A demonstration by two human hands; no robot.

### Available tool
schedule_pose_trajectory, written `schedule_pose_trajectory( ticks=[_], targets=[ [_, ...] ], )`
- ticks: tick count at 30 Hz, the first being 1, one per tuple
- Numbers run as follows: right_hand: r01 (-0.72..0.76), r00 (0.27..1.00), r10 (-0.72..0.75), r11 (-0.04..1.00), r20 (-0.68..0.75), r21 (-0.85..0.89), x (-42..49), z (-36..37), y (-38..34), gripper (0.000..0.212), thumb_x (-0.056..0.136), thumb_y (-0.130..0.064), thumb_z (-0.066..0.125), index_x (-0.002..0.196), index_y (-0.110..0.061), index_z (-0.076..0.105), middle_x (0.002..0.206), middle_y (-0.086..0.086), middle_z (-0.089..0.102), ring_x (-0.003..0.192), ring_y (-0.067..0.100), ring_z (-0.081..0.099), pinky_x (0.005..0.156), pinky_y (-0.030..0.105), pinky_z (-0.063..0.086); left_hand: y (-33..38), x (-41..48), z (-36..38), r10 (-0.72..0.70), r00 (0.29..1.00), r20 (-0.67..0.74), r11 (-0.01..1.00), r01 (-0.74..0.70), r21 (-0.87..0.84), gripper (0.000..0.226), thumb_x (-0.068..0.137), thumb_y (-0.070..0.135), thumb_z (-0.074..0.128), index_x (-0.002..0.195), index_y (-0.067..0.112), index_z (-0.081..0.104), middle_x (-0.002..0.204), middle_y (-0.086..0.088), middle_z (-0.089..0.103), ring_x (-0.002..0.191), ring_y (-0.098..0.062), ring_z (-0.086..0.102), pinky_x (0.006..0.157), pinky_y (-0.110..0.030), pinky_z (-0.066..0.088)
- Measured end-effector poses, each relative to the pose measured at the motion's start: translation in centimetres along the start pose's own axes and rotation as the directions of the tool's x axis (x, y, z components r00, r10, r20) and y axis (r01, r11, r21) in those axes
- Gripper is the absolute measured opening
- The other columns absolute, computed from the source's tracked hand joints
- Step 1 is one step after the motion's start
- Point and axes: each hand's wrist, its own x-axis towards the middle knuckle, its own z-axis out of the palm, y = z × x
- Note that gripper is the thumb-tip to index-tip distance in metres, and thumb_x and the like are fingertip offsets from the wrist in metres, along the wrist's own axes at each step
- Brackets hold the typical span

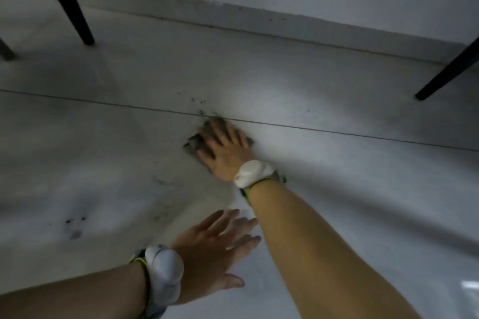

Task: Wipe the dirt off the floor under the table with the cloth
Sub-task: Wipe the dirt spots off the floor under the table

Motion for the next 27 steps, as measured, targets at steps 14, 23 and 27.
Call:
schedule_pose_trajectory(
  ticks=[14, 23, 27],
  targets=[
    [-0.798, 0.569, 0.81, 0.585, -0.139, 0.146, -13.7, 1.7, 14.9, 0.079, 0.086, -0.077, 0.0, 0.155, -0.044, 0.017, 0.169, 0.0, 0.012, 0.151, 0.041, 0.017, 0.12, 0.057, 0.012, -9.9, -10.6, -4.2, -0.553, 0.833, 0.002, 0.819, 0.544, -0.183, 0.059, 0.099, 0.059, 0.025, 0.15, 0.029, 0.029, 0.161, 0.002, 0.024, 0.149, -0.026, 0.024, 0.119, -0.039, 0.029],
    [-0.479, 0.853, 0.482, 0.875, -0.198, 0.066, -10.1, 2.6, -3.1, 0.065, 0.101, -0.054, 0.019, 0.16, -0.028, 0.028, 0.17, 0.01, 0.017, 0.155, 0.039, 0.012, 0.124, 0.057, 0.011, -12.0, -16.2, -4.2, -0.667, 0.745, -0.001, 0.742, 0.664, -0.089, 0.074, 0.092, 0.065, 0.006, 0.139, 0.024, 0.044, 0.152, -0.001, 0.038, 0.14, -0.028, 0.041, 0.109, -0.041, 0.042],
    [-0.261, 0.945, 0.262, 0.965, -0.196, 0.03, -6.6, 4.4, -11.6, 0.063, 0.099, -0.053, 0.031, 0.154, -0.026, 0.043, 0.163, 0.011, 0.035, 0.148, 0.048, 0.03, 0.118, 0.061, 0.025, -12.9, -20.1, -3.1, -0.747, 0.665, 0.01, 0.661, 0.743, -0.102, 0.062, 0.097, 0.061, 0.019, 0.135, 0.022, 0.048, 0.147, -0.003, 0.043, 0.132, -0.028, 0.048, 0.103, -0.041, 0.045]
  ],
)
